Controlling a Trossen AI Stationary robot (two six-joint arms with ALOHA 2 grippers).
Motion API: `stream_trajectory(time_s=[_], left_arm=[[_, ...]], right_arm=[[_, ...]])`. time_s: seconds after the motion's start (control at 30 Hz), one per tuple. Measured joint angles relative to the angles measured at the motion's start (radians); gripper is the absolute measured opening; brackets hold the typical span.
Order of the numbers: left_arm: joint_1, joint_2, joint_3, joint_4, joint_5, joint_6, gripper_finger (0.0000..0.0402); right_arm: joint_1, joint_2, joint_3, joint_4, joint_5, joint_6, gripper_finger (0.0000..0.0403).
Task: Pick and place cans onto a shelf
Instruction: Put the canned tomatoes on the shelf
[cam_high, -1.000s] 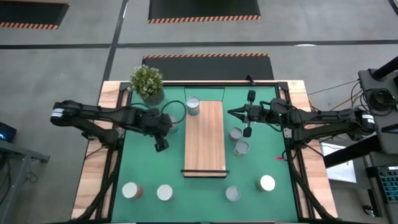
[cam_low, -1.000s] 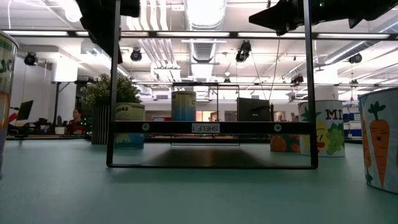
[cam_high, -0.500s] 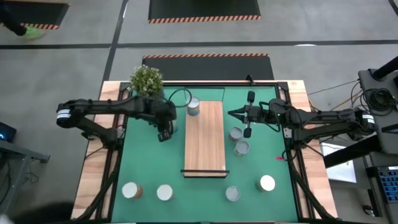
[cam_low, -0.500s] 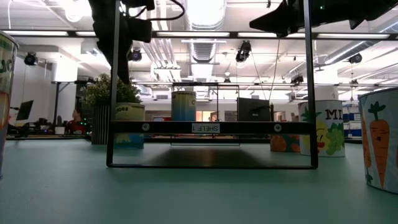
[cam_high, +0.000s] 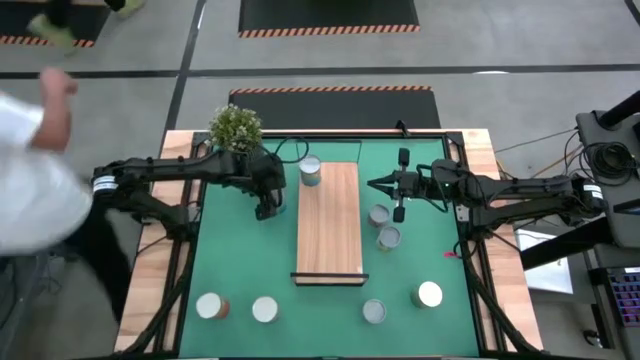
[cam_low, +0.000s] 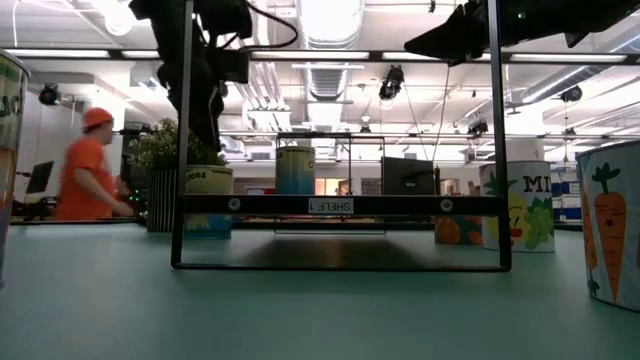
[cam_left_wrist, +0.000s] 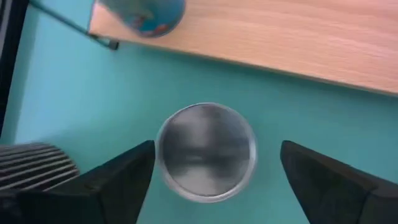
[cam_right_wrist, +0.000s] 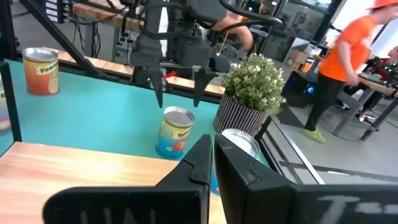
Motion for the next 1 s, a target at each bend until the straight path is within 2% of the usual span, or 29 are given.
stream_trajectory(time_s=[0.13,0.57,1.0], left_arm=[[0.026,0.0,-0.008,0.014,-0.002,0.004,0.0347],[0.06,0.0,-0.059,0.075,0.046,0.027,0.0348],[0.062,0.0,-0.097,0.12,0.009,0.037,0.0348]], right_arm=[[0.0,0.0,0.0,0.0,0.0,0.001,0.0009],[0.0,0.0,0.0,-0.007,0.0,0.002,0.0009],[0.0,0.0,0.0,-0.015,0.0,0.001,0.0009]])
